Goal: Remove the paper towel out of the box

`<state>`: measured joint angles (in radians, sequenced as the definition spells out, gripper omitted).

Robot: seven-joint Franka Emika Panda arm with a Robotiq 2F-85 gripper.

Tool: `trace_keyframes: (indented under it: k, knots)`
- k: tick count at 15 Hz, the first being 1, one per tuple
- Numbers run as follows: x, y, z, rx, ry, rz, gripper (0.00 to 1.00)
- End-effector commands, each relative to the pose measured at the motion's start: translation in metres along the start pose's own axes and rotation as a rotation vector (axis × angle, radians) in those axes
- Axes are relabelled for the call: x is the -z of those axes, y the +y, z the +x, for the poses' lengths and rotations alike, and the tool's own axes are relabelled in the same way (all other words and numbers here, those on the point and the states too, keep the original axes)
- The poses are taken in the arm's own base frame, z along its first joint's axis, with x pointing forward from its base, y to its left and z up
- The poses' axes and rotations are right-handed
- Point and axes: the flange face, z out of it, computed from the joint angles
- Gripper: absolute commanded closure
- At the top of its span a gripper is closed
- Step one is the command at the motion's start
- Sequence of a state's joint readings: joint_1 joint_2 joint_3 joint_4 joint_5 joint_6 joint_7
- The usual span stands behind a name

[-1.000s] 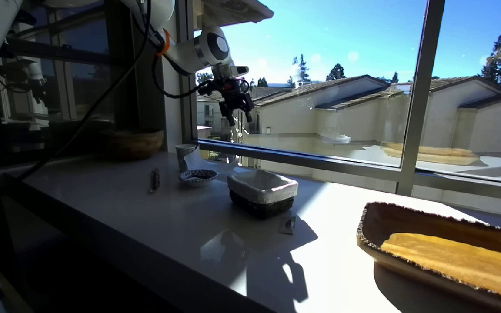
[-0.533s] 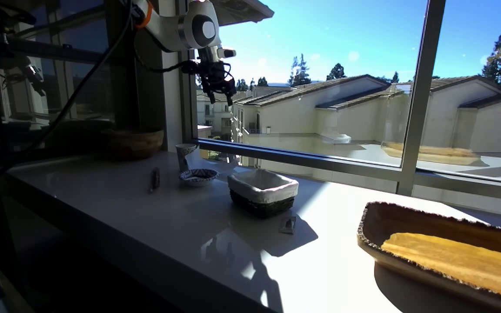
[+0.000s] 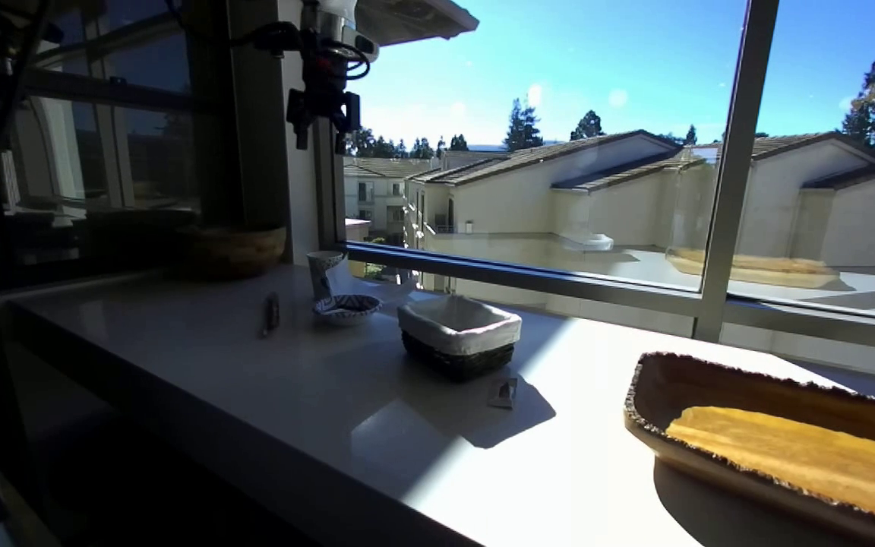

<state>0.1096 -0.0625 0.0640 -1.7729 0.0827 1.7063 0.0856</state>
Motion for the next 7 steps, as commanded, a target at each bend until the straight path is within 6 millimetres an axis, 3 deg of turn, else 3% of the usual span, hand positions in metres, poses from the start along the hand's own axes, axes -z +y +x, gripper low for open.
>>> trace_keyframes:
  k: [1, 2, 4, 7]
  knots:
    - [0.021, 0.044, -0.054, -0.015, -0.159, -0.135, 0.00]
    - [0.017, 0.023, -0.033, -0.014, -0.101, -0.077, 0.00]
    - [0.030, 0.041, -0.049, -0.026, -0.131, -0.114, 0.00]
    - [0.027, 0.045, -0.049, -0.027, -0.138, -0.121, 0.00]
